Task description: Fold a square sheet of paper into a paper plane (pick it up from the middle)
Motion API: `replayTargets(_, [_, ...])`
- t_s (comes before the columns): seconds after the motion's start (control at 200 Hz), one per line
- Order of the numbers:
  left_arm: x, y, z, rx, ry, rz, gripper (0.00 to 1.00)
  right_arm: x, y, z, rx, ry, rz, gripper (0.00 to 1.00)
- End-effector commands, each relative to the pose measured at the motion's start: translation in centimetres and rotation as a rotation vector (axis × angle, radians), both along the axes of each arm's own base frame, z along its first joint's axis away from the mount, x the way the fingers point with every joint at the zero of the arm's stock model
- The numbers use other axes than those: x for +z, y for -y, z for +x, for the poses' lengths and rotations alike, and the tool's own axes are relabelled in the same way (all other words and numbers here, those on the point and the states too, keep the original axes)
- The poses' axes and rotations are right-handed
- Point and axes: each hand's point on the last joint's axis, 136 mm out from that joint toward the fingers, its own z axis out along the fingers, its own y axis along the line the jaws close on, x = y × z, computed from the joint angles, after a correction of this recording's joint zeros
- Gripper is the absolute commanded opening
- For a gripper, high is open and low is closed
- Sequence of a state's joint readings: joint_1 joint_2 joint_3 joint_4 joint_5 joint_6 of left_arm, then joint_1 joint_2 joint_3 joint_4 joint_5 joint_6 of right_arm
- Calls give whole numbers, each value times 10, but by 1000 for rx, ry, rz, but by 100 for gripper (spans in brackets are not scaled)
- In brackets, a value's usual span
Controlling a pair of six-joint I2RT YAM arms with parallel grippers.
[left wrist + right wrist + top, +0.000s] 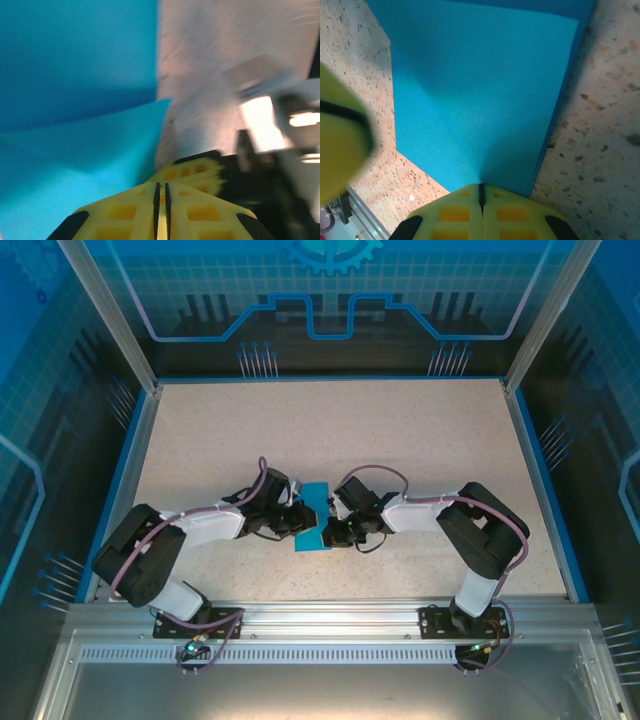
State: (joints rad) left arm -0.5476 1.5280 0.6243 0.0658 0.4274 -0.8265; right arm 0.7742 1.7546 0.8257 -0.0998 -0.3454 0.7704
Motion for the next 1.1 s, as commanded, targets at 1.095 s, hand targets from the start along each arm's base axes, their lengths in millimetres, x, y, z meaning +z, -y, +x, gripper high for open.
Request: replayTargets(1.095, [-39, -26, 18, 148, -65, 126, 10, -66, 72, -42, -46, -164, -323, 1])
